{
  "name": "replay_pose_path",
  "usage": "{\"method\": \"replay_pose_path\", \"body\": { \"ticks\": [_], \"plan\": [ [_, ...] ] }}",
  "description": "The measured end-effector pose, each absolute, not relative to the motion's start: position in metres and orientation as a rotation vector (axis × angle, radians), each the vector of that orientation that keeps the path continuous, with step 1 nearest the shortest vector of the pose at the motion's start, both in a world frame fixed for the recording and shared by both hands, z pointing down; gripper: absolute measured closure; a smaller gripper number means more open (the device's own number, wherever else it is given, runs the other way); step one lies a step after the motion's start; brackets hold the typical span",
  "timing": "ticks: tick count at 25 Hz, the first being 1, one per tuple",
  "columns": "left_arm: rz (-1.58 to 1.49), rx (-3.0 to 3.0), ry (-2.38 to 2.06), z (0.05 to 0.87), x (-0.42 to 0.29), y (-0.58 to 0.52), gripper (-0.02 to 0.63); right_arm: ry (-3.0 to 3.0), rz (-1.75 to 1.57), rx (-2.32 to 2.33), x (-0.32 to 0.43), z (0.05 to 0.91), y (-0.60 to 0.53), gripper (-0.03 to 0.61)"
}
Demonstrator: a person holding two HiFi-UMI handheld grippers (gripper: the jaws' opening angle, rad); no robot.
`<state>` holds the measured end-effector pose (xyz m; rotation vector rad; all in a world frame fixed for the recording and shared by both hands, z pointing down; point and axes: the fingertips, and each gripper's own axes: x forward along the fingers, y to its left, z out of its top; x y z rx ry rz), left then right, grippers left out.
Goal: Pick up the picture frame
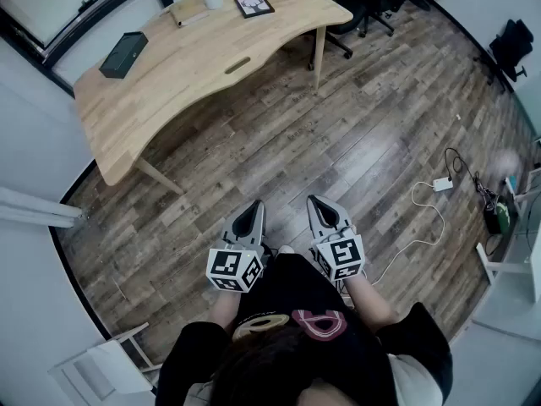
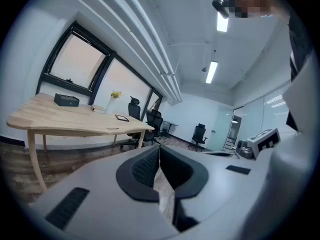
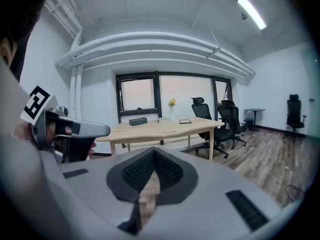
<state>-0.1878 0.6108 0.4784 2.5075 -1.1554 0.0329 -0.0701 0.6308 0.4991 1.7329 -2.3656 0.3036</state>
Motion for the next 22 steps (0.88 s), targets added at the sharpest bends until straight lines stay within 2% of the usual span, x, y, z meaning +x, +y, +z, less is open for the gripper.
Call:
{"method": "replay_pose_path", "body": {
  "ticks": [11, 22],
  "plan": [
    [-0.001, 2.525, -1.172, 0.473, -0.201, 0.609, 0.594, -2.366, 0.314, 1.804, -0.073, 0.488, 0.625, 0.569],
    [0.009, 2.522, -1.130, 0.479, -0.210, 0.519, 0.594, -2.260, 0.384, 1.954, -0.052, 0.493, 0.557, 0.568]
  ]
}}
